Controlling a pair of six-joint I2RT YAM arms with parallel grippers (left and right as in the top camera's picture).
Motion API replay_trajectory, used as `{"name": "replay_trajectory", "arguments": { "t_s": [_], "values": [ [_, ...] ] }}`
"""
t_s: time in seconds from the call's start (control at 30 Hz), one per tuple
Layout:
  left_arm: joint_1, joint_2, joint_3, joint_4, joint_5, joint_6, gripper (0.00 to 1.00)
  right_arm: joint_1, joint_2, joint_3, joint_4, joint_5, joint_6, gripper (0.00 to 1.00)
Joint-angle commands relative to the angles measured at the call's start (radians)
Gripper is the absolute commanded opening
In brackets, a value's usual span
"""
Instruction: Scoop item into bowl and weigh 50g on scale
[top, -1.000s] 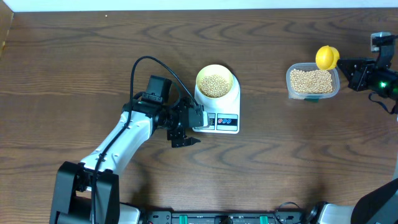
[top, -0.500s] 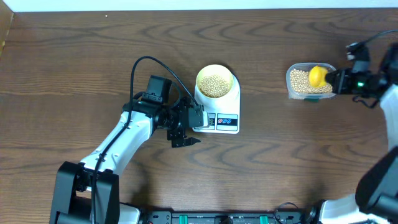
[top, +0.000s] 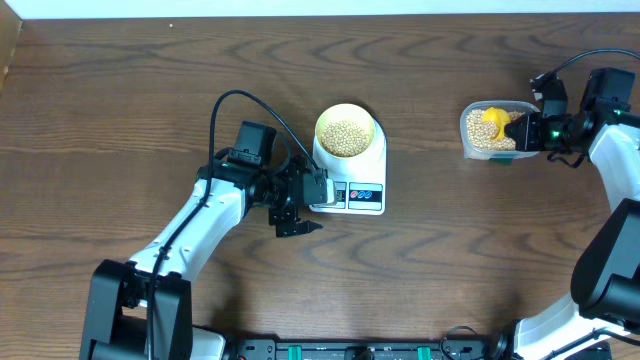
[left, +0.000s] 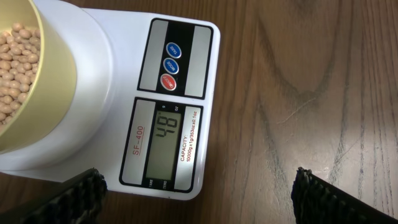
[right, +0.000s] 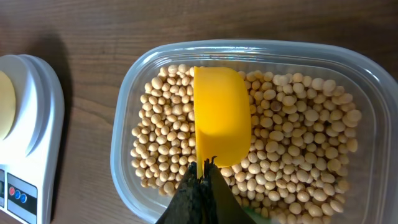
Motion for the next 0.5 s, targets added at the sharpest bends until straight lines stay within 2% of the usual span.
{"name": "replay_trajectory", "arguments": {
  "t_s": [0.0,0.17,0.27,0.47],
  "values": [
    [-0.002,0.003,-0.012,0.000,0.013,-0.012,0.98,-0.002,-0.025,0.018,-0.001,0.032,-0.016,0.01],
    [-0.002,0.003,-0.012,0.000,0.013,-0.012,0.98,-0.036,-0.151,0.026,-0.003,0.039,-0.010,0.01],
    [-0.002,0.003,-0.012,0.000,0.013,-0.012,0.98,-0.058,-0.209,0.026,-0.009,0.035,0.047,0.01],
    [-0.002,0.003,-0.012,0.000,0.013,-0.012,0.98,-0.101,-0.246,0.025,-0.071,0.008,0.123,0.01]
  ]
}}
